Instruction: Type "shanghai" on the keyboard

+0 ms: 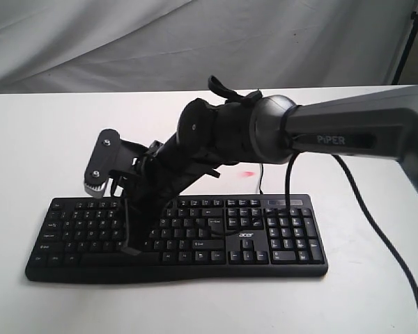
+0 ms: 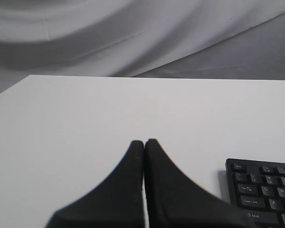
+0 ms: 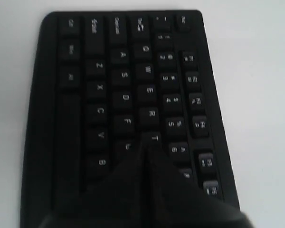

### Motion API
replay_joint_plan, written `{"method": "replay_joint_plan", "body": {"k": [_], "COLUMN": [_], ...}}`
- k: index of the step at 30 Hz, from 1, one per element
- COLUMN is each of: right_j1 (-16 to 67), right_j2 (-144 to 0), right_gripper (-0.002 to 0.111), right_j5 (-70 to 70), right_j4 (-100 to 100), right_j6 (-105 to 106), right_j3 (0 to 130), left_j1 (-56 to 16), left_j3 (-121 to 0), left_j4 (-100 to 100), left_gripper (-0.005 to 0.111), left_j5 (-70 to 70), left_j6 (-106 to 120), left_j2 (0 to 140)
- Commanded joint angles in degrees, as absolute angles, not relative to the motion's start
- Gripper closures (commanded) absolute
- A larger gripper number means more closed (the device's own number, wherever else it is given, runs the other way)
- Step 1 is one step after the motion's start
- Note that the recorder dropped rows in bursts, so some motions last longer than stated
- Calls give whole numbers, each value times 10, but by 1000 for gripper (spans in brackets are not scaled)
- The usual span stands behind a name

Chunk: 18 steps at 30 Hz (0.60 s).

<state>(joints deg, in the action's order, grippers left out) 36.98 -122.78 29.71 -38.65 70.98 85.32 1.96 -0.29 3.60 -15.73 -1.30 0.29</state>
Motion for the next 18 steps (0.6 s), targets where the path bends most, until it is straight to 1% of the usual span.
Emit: {"method": "replay_joint_plan", "body": {"k": [1, 18], "right_j1": [361, 360], "right_j2": [-1222, -1224], "right_gripper": [108, 108], "right_j5": [285, 293], "right_j4": [-409, -442], "right_j6": [744, 762], "right_j3": [837, 837], "left_j1": [18, 18], "left_j3": [0, 0], "left_j4": [36, 36], "left_gripper": [106, 106], "left_j5": [-152, -152], "left_j6": [-14, -14], "left_j2": [0, 0]}}
